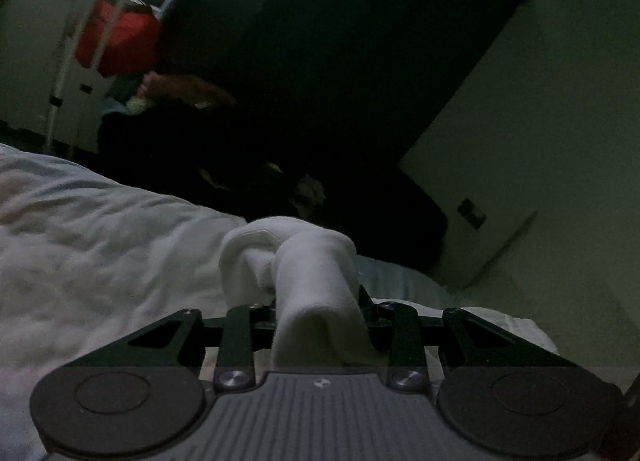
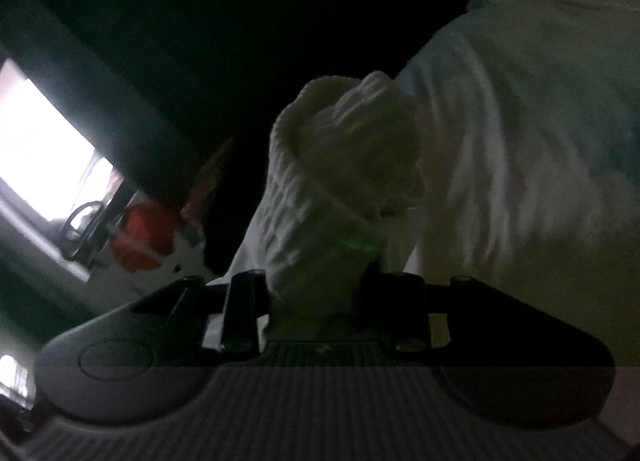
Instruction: Fold clothes
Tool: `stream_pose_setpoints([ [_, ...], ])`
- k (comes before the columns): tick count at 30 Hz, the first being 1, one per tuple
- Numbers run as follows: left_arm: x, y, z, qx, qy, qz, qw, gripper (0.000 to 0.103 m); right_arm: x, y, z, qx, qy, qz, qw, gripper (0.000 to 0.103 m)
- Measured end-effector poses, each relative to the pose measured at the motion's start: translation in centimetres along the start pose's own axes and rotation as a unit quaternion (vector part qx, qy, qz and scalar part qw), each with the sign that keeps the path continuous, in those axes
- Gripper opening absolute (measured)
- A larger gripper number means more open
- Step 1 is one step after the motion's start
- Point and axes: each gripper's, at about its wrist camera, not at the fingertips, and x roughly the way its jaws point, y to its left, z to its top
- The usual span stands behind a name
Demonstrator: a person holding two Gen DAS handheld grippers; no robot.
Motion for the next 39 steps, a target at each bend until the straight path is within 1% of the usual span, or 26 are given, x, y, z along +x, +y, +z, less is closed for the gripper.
stream_pose_setpoints([
  [2,1.8,0.4,-1.1,0.005,0.014,-0.009,0.9999,0.033,1.6,-0.9,-0.2,0.004,-0.013,-0.022,1.0,0.037],
  [3,2.5,1.1,-1.8,0.007,0.02,-0.013,0.9997,0.033,1.9,-1.2,-0.8,-0.004,-0.023,-0.027,0.999,0.037],
  [5,3.4,2.7,-3.5,0.014,0.033,-0.016,0.9992,0.033,2.7,-2.8,-2.4,0.0,-0.037,-0.023,0.999,0.037],
  [8,4.5,5.1,-6.0,0.035,0.055,-0.004,0.9979,0.033,4.1,-5.4,-5.8,0.01,-0.031,-0.026,0.999,0.037],
  [10,5.3,6.3,-7.8,0.065,0.069,0.006,0.9955,0.035,4.6,-7.3,-8.4,0.017,-0.024,-0.04,0.999,0.038],
  [13,6.1,7.8,-10.1,0.106,0.086,0.029,0.9902,0.045,4.4,-9.7,-11.9,0.032,-0.024,-0.057,0.998,0.042],
  [14,5.9,7.8,-10.7,0.12,0.087,0.038,0.9882,0.054,4.3,-10.4,-13.0,0.036,-0.026,-0.061,0.997,0.044],
  [15,5.6,7.8,-11.3,0.133,0.089,0.043,0.9861,0.059,4.1,-10.5,-13.5,0.035,-0.029,-0.068,0.997,0.049],
  [16,5.1,7.5,-11.6,0.14,0.092,0.049,0.9846,0.062,3.7,-10.1,-13.3,0.036,-0.025,-0.079,0.996,0.051],
  [18,4.1,6.8,-11.8,0.146,0.097,0.06,0.9827,0.074,2.9,-9.3,-12.9,0.038,-0.016,-0.1,0.994,0.051],
  [20,3.0,5.7,-11.3,0.15,0.105,0.074,0.9804,0.077,2.0,-8.5,-12.5,0.039,-0.007,-0.121,0.992,0.051],
  [22,1.5,4.5,-10.8,0.156,0.106,0.086,0.9782,0.079,0.6,-7.4,-12.0,0.036,0.006,-0.148,0.988,0.051],
  [25,-1.9,2.6,-9.8,0.17,0.086,0.085,0.978,0.084,-2.3,-5.6,-11.8,0.036,0.017,-0.149,0.988,0.051],
  [27,-4.7,1.1,-9.3,0.184,0.067,0.082,0.9772,0.096,-4.2,-3.9,-11.0,-0.001,0.003,-0.15,0.989,0.051],
  [28,-6.1,0.3,-9.1,0.195,0.055,0.081,0.9759,0.098,-5.0,-3.3,-10.6,-0.017,-0.006,-0.144,0.989,0.052],
  [29,-7.5,-0.5,-8.9,0.207,0.044,0.082,0.974,0.101,-5.9,-2.8,-10.2,-0.033,-0.015,-0.138,0.99,0.054],
  [30,-8.8,-1.3,-8.7,0.217,0.033,0.082,0.9723,0.101,-6.7,-2.2,-9.8,-0.048,-0.023,-0.131,0.99,0.062],
  [31,-10.4,-2.1,-8.6,0.224,0.023,0.081,0.9709,0.102,-7.9,-1.5,-9.7,-0.059,-0.028,-0.123,0.99,0.074],
  [32,-11.8,-2.8,-8.5,0.229,0.017,0.079,0.97,0.103,-9.1,-0.8,-9.7,-0.068,-0.035,-0.114,0.991,0.079],
  [33,-13.1,-3.4,-8.5,0.233,0.011,0.076,0.9694,0.103,-10.3,-0.1,-9.7,-0.077,-0.042,-0.104,0.991,0.088],
  [35,-15.8,-4.8,-8.5,0.244,0.007,0.071,0.9673,0.103,-13.5,1.2,-9.7,-0.104,-0.054,-0.084,0.99,0.086],
  [37,-18.3,-6.0,-8.4,0.255,0.003,0.066,0.9647,0.103,-15.8,2.5,-10.0,-0.128,-0.061,-0.078,0.987,0.086],
  [39,-20.6,-7.0,-8.3,0.26,-0.007,0.06,0.9638,0.103,-18.4,3.8,-10.2,-0.15,-0.076,-0.081,0.982,0.086],
])
